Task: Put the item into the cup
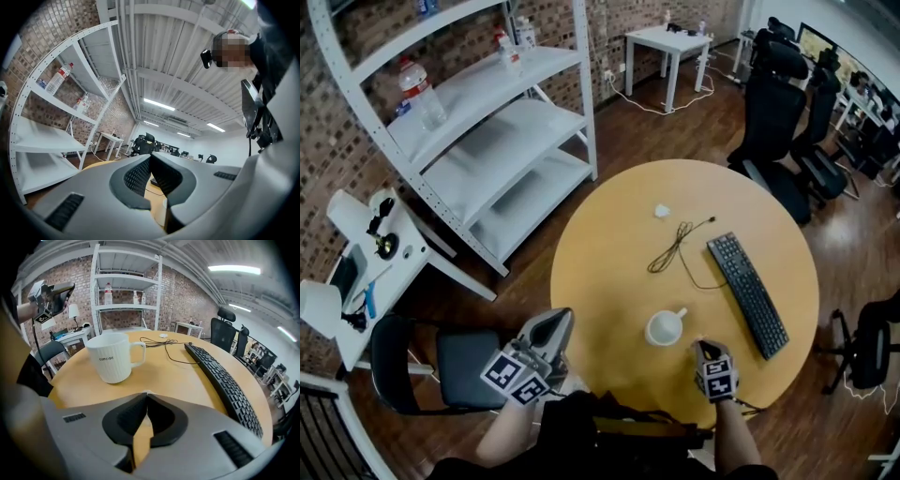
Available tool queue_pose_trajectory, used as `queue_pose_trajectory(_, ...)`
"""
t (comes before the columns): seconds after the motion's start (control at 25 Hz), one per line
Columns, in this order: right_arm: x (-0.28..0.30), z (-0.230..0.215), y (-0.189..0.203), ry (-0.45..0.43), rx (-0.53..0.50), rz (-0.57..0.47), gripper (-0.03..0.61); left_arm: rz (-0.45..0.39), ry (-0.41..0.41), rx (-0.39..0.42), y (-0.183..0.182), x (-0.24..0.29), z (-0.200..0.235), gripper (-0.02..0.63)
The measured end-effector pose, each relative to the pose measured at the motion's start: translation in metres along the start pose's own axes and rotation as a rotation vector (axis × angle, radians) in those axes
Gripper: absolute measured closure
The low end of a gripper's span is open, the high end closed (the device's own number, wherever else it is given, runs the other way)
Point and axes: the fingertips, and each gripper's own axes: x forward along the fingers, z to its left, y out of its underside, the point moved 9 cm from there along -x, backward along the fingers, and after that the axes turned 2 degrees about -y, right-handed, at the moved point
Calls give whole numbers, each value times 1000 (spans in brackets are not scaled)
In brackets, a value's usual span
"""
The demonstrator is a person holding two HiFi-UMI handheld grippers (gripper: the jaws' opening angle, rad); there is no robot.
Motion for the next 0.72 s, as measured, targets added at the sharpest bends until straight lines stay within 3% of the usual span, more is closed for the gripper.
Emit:
queue_pose_trajectory(0.16,-12,4,-12,7,-4,-64,566,0,11,-5,2,2,1,620)
queue_pose_trajectory(0.4,-57,3,-58,30,1,-243,566,22,27,1,5,13,0,620)
queue_pose_trajectory(0.56,-81,18,-91,-40,9,-358,566,12,66,8,1,17,-7,620)
queue_pose_trajectory(0.72,-81,41,-110,-95,-10,-402,566,12,61,13,3,11,-9,620)
